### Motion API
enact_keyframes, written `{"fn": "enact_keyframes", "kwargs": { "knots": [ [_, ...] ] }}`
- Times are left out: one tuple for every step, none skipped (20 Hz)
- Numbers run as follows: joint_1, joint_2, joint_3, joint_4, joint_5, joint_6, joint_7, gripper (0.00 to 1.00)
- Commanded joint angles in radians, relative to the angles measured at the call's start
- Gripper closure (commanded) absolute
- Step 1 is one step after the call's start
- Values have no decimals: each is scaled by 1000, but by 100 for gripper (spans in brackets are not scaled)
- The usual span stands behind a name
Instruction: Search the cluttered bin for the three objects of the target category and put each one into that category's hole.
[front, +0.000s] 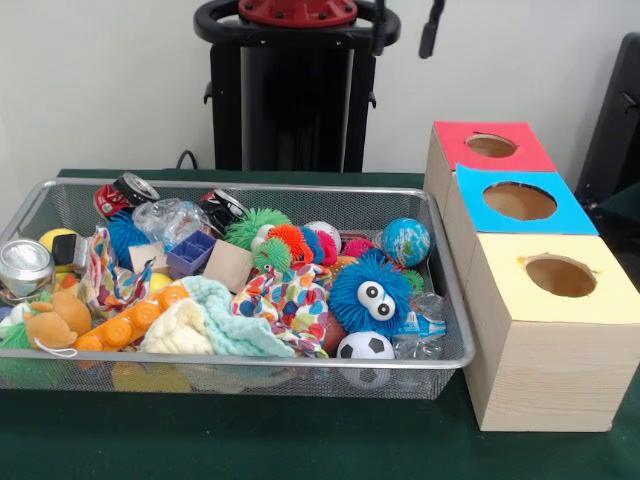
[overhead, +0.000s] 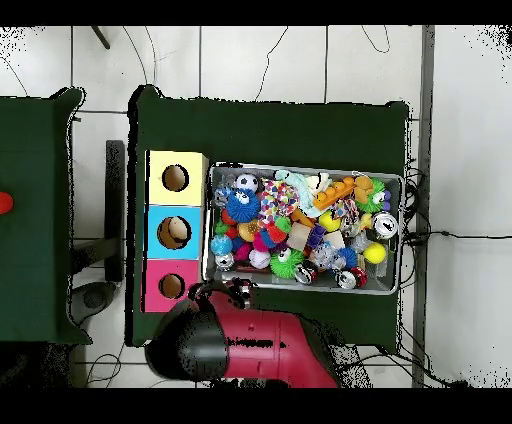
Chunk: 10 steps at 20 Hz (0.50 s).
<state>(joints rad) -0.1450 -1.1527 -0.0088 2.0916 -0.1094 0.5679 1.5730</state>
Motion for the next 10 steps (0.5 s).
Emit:
{"fn": "enact_keyframes", "kwargs": {
  "knots": [
    [-105, 78, 77, -90, -64, -8, -46, 0],
    [-123, 90, 88, -101, -67, -10, -58, 0],
    [-138, 99, 100, -112, -72, -11, -68, 0],
    [-156, 107, 114, -122, -72, -12, -84, 0],
    [-173, 113, 129, -132, -76, -14, -98, 0],
    [-191, 119, 142, -142, -77, -12, -112, 0],
    [-203, 127, 152, -153, -85, -8, -121, 0],
    [-216, 133, 162, -162, -91, -7, -131, 0],
    [-223, 143, 166, -173, -103, -4, -126, 0],
    [-229, 152, 170, -178, -115, -8, -121, 0]
  ]
}}
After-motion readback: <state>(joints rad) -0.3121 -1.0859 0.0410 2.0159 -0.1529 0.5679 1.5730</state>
